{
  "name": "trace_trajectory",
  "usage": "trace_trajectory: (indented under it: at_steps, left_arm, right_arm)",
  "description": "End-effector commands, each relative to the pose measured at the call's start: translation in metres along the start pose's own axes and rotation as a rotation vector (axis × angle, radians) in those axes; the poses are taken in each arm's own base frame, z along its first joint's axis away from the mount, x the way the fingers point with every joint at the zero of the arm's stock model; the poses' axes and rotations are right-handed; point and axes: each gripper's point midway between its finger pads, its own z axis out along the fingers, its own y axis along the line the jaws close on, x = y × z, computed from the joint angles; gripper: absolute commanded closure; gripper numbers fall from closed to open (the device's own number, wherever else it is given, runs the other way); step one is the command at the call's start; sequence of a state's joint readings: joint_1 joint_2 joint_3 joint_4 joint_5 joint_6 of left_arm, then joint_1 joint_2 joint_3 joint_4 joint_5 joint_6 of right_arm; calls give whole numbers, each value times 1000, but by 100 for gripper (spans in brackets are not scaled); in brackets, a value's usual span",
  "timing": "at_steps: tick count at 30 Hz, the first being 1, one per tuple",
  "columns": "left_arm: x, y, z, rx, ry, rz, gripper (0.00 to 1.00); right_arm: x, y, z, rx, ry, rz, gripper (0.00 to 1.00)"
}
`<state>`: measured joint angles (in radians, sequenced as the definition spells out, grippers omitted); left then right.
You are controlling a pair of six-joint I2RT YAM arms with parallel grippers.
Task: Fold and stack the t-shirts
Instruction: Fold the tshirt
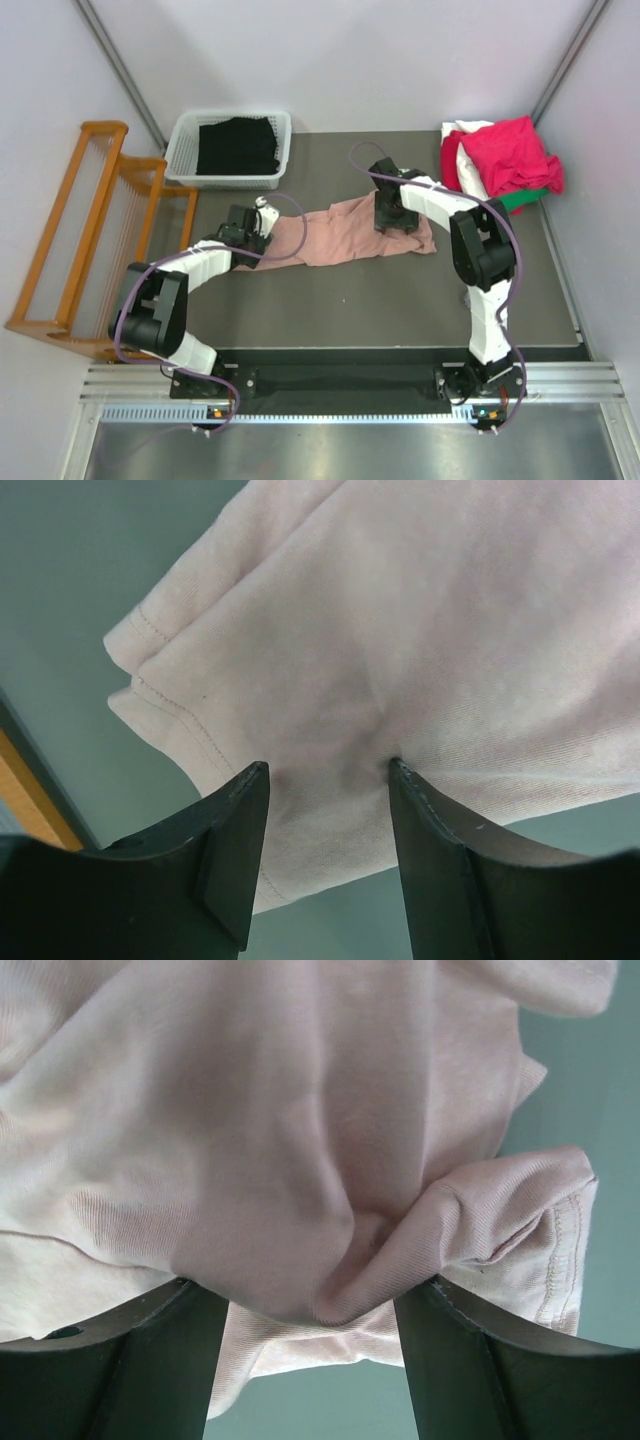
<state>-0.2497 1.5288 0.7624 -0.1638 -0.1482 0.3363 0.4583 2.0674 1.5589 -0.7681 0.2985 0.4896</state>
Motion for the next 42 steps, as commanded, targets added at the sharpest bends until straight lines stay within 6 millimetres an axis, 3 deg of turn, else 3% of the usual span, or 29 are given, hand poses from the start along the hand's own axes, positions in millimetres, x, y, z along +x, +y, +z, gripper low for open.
trace_trajectory:
  at_steps: [1, 9, 13, 18, 25, 31, 37, 42]
  left_arm:
    - [31, -8, 3, -9, 89, 100, 45]
    - [59, -40, -12, 101, 210, 249, 46]
    - [56, -61, -25, 180, 241, 325, 46]
    - [53, -82, -39, 214, 247, 415, 47]
    - [77, -122, -55, 298, 300, 503, 49]
    - [75, -151, -71, 329, 287, 611, 50]
    - [58, -178, -87, 403, 266, 639, 51]
    - [57, -212, -102, 468, 254, 711, 52]
  right_arm:
    - [-35, 3, -1, -35, -56, 48, 35]
    - [-61, -14, 1, -27, -78, 108, 35]
    - [-68, -17, 2, -27, -86, 120, 35]
    - [-73, -17, 5, -30, -85, 126, 35]
    - [-76, -18, 10, -38, -78, 132, 35]
    - [-85, -24, 17, -47, -76, 142, 35]
    - [-106, -12, 31, -98, -82, 128, 34]
    - [-136, -2, 24, -134, -136, 109, 34]
